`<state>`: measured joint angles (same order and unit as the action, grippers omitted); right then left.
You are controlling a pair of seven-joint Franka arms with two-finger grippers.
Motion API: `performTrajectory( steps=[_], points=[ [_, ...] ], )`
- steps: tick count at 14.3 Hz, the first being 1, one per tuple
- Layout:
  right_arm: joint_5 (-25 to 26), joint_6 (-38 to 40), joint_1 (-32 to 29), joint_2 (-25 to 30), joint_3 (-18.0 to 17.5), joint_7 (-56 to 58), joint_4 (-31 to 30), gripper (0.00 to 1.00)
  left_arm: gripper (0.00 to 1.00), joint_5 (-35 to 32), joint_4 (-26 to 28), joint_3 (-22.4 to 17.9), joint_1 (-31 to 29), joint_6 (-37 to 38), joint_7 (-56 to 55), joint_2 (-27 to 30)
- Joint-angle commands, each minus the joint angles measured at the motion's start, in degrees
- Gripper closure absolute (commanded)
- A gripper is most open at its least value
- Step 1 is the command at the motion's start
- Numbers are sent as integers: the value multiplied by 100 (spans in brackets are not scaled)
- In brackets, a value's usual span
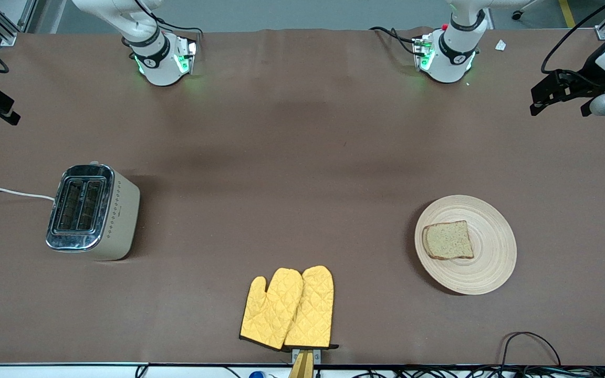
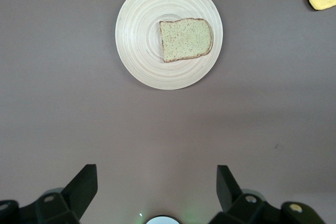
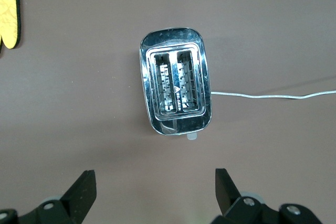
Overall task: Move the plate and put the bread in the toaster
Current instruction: 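Reach the left gripper down to the rim of the wooden plate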
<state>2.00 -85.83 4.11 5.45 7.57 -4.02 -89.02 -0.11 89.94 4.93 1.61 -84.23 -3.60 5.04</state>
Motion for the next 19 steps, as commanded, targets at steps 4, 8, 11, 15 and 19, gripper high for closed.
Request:
performTrajectory(
  steps=[4,8,11,15,19],
  points=[
    [-69,40,-86,35,-54,33,-19,0,0,11,-310,-97,-38,144,315,-204],
    [-69,31,-112,35,-54,51,-45,0,0,203,-617,-702,-38,-22,974,-950],
    [-69,14,-121,-18,-54,60,-54,0,0,1062,-618,-1229,-81,-567,1125,-1574],
    [-69,40,-121,-36,-54,60,-80,0,0,2548,-688,-1319,-854,-814,1606,-2593],
    [-69,49,-121,-36,-54,60,-89,0,0,3692,-714,-1319,-1601,-1087,3469,-3648]
  ],
)
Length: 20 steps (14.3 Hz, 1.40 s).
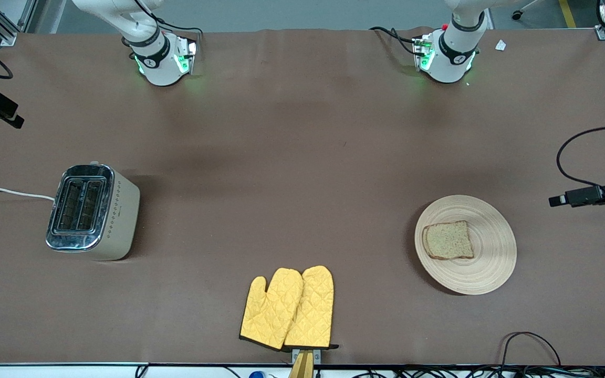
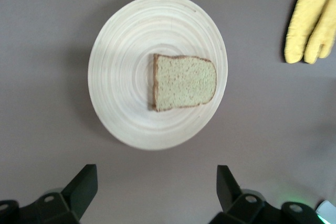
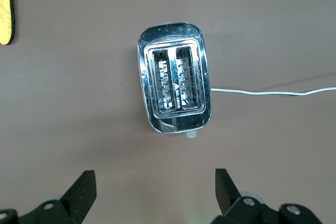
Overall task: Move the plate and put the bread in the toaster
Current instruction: 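Reach the left gripper down to the rim of the wooden plate, then push the wooden plate with the left gripper toward the toaster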
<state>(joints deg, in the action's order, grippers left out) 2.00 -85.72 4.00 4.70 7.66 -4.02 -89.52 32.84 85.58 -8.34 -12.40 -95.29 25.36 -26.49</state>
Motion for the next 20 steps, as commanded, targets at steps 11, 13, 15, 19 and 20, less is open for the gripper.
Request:
performTrajectory(
  steps=[11,13,15,19,20],
  points=[
    [-69,82,-92,49,-62,59,-30,0,28,2189,-481,25,-870,-16,2648,-2289],
    [-69,82,-101,49,-62,68,-30,0,37,2358,-559,34,-835,-165,2860,-2474],
    [-69,82,-92,49,-62,59,-30,0,48,2358,-638,86,-808,-235,2843,-2519],
    [-69,82,-92,49,-71,59,-30,0,68,2534,-648,236,-799,-402,2861,-2747],
    [-69,82,-92,49,-71,59,-30,0,70,2543,-648,332,-808,-446,2852,-2765]
  ],
)
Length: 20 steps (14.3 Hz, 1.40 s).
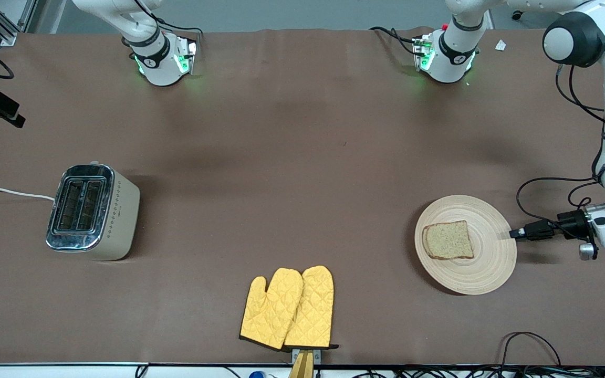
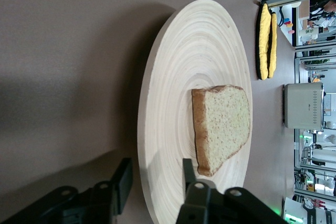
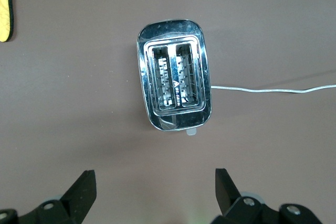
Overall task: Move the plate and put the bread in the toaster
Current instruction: 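Push the wooden plate with the left gripper toward the toaster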
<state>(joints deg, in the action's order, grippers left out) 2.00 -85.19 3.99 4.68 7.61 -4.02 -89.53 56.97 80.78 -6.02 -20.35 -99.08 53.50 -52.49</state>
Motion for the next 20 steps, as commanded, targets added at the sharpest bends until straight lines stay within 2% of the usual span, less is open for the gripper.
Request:
performTrajectory(
  steps=[1,3,4,7,10,14,18,20],
  points=[
    [-68,29,-100,51,-67,59,-29,0,79,139,-168,144,-13,-85,47,-208],
    [-68,29,-92,51,-67,59,-29,0,96,139,-168,171,-13,-85,64,-244],
    [-68,29,-92,51,-67,59,-29,0,100,122,-177,214,-4,-42,47,-235],
    [-68,29,-92,51,-67,59,-29,0,100,-229,-177,547,22,554,-67,-103],
    [-68,29,-92,51,-67,59,-29,0,100,-353,-159,1197,83,618,-584,-16],
    [-68,38,-101,51,-66,68,-29,0,100,-415,-28,1726,724,513,-963,116],
    [-68,38,-101,51,-58,77,-29,0,100,-388,955,1989,1409,-583,-1130,661],
    [-68,38,-101,51,-58,94,-29,0,100,-362,1324,2384,1481,-1250,-1140,670]
  ],
)
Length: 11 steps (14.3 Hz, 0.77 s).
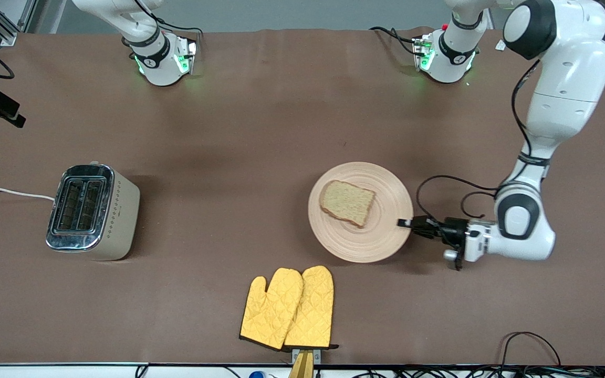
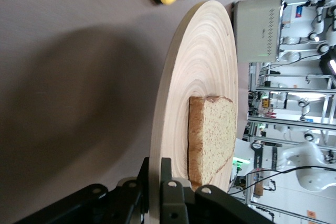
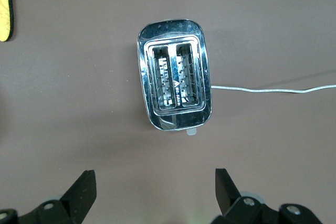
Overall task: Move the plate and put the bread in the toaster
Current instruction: 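Push the wooden plate with the left gripper toward the toaster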
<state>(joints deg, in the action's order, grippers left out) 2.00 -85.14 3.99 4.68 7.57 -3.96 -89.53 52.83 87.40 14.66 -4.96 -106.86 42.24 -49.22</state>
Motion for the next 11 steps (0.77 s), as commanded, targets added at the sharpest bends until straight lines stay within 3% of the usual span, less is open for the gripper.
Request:
performTrajectory(
  steps=[1,3,5,8,9,11],
  points=[
    [-68,33,-101,51,-54,88,-29,0,100,52,908,579,-57,-972,-14,360],
    [-68,33,-101,51,-54,88,-29,0,100,61,1208,1107,-84,-1948,-5,282],
    [-68,33,-101,51,-54,97,-29,0,100,279,1375,1381,21,-2521,4,229],
    [-68,33,-109,51,-54,149,-29,0,93,798,1402,1426,372,-2935,21,185],
    [-68,33,-109,51,-54,150,-29,0,77,826,1402,1426,399,-3067,-5,185],
    [-68,50,-101,42,-54,176,-29,0,2,922,1341,1426,400,-3121,-58,219]
  ],
)
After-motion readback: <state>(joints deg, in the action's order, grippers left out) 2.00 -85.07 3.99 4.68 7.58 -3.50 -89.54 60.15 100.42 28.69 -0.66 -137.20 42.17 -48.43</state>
